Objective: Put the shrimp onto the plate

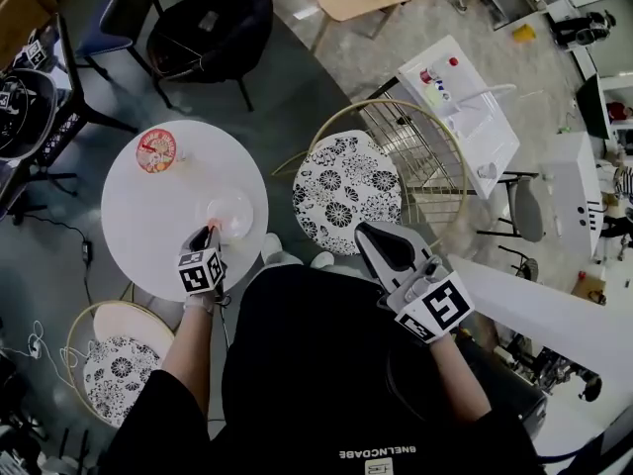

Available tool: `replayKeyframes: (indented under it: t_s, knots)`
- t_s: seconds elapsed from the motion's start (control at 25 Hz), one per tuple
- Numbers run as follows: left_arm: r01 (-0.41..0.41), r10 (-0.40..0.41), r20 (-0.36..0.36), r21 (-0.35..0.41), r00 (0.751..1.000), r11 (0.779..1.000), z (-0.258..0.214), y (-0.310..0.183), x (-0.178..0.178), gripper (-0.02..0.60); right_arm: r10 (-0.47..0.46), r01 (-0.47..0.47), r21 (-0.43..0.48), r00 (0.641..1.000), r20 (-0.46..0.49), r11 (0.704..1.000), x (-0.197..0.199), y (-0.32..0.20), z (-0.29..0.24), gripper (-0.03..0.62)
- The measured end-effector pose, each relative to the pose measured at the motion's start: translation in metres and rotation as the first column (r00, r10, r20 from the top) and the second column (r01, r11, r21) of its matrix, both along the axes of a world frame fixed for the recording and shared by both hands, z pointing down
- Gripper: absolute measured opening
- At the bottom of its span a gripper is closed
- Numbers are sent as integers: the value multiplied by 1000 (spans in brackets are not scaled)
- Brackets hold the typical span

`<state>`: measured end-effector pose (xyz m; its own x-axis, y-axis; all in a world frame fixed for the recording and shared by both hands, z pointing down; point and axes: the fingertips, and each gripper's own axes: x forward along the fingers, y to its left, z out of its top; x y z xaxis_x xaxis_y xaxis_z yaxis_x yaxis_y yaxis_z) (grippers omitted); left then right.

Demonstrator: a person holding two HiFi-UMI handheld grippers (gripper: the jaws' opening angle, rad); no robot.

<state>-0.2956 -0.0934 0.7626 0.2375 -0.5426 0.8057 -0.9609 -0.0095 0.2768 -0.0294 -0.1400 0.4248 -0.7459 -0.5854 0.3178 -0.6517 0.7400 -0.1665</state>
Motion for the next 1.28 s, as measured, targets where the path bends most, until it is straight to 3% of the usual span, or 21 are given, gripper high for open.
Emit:
replayKeyframes:
  t_s: [0.4,0.76,1.28]
  knots:
    - [-8,9,31,-29,999,1000,6,-2,0,64,25,-25,-9,1000,-9,1000,4,1,0,18]
    - [-66,68,67,-32,995,997,7,-3,6,71,31,-31,6,1000,2,1000,3,2,-3,18]
    - [-55,55,72,0,996,998,-14,-4,5,103,20,-20,13,1000,21,1000,3,7,-6,18]
